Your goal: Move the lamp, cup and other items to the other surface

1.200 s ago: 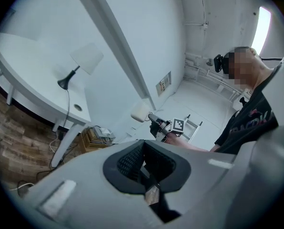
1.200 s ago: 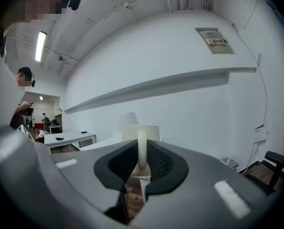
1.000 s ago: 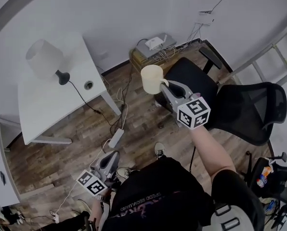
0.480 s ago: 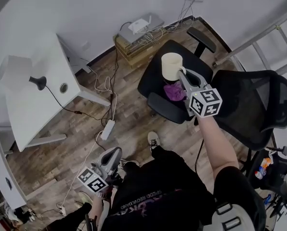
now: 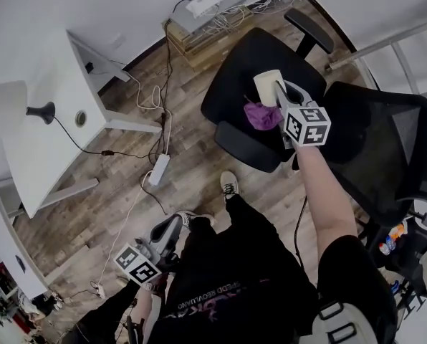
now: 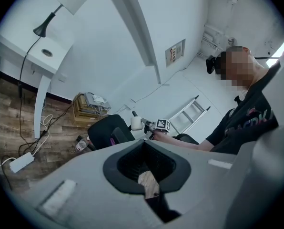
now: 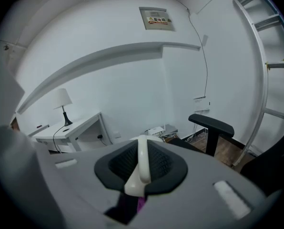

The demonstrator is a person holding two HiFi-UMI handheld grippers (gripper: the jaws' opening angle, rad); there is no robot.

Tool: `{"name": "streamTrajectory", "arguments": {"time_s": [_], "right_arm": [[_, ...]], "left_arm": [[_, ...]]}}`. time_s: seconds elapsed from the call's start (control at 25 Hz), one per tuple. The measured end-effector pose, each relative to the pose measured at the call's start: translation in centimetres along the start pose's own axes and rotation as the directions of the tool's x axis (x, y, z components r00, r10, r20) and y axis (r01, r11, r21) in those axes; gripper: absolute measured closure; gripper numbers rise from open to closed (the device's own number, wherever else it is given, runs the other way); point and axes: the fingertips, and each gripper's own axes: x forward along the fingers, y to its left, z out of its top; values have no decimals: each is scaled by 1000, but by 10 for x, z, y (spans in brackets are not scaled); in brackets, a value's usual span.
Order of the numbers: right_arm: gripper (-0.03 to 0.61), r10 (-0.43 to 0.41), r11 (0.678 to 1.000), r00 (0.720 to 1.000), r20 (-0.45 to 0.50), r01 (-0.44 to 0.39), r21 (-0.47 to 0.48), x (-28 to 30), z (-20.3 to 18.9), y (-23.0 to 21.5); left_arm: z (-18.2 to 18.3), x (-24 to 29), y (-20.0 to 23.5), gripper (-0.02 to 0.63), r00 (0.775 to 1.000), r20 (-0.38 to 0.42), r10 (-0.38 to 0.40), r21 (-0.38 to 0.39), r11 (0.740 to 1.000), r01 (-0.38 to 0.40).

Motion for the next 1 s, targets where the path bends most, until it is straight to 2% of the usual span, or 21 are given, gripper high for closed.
{"name": "streamTrajectory", "arguments": {"time_s": [0.28,0.56,0.84,0.92,1.0], "right_arm": [[534,-31,999,992,-126,34,21,56,-43,-31],[531,-38,999,962,-269,41,6,105,-96,-43],[525,-71,996,903,-425,87,18,110,-153,-46],[515,-72,995,898,-434,94,28,106,-159,-46],[496,-64,995,904,-422,91,43,103,-158,-47]], "left_arm": [[-6,-3,11,618,997,7,72,-51,996,-72],[-12,-3,18,618,993,32,116,-86,990,-113],[-17,-9,22,618,990,46,137,-99,986,-132],[-18,-8,23,618,990,48,134,-101,986,-129],[-18,-7,23,618,991,48,126,-101,988,-121]]}}
